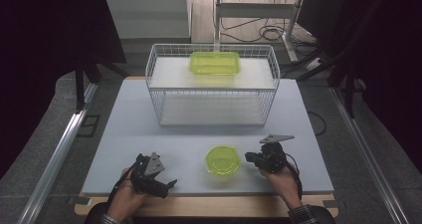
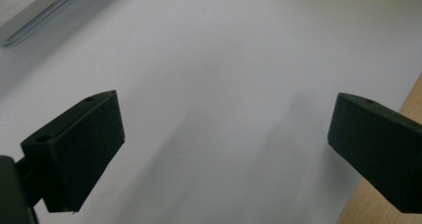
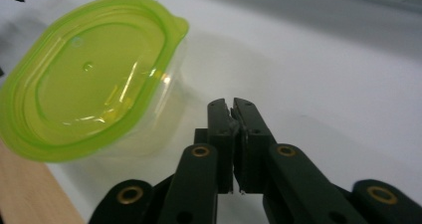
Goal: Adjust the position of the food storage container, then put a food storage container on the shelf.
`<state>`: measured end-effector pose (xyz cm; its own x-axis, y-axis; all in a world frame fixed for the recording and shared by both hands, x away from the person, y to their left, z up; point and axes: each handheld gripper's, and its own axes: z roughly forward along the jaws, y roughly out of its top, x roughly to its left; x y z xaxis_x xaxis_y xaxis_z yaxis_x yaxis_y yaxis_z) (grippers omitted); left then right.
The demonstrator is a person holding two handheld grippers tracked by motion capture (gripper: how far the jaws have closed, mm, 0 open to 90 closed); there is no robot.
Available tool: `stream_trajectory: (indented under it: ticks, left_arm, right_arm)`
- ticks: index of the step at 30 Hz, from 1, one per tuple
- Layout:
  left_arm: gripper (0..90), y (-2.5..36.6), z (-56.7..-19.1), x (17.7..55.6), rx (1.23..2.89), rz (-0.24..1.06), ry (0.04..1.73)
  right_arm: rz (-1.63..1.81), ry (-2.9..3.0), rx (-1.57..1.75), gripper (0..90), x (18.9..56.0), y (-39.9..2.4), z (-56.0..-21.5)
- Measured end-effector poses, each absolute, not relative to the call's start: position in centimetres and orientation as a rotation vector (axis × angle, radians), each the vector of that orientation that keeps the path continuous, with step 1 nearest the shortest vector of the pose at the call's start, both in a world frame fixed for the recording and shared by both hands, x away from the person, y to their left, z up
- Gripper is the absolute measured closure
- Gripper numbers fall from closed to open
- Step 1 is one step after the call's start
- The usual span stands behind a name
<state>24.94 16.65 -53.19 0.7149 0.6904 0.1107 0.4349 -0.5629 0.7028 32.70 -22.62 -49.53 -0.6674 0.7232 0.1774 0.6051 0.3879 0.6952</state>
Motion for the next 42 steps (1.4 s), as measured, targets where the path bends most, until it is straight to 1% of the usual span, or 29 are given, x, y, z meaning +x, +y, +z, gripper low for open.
stream_trajectory:
  ticks: [1,3,9,14,17,25,31,40,42]
  left_arm:
    - [1.4,16.7,-53.1,25.0,2.245,0.492,0.856]
    - [1.4,16.8,-53.1,25.0,2.231,0.481,0.865]
    - [1.4,16.8,-53.1,25.0,2.232,0.485,0.866]
    - [1.3,16.8,-53.2,25.0,2.245,0.501,0.86]
    - [1.3,16.8,-53.3,25.0,2.251,0.502,0.856]
    - [1.2,16.7,-53.4,25.0,2.264,0.506,0.852]
    - [1.2,16.7,-53.4,25.0,2.264,0.51,0.851]
    - [1.2,16.6,-53.5,25.0,2.276,0.516,0.847]
    - [1.2,16.6,-53.5,25.0,2.28,0.517,0.845]
  right_arm:
    - [1.144,2.485,1.199,81.6,32.7,-22.6,-49.5]
    - [1.14,2.458,1.17,75.6,32.5,-23.1,-49.3]
    - [1.11,2.407,1.088,54.3,32.0,-23.9,-49.0]
    - [1.109,2.419,1.062,31.7,32.2,-24.2,-49.4]
    - [1.098,2.42,1.059,23.5,32.4,-24.2,-49.8]
    - [1.147,2.428,1.08,13.0,32.6,-24.3,-50.2]
    - [1.179,2.427,1.101,6.9,32.6,-24.1,-50.1]
    - [1.205,2.46,1.106,5.4,32.6,-23.4,-49.6]
    - [1.206,2.471,1.103,3.2,32.7,-23.2,-49.5]
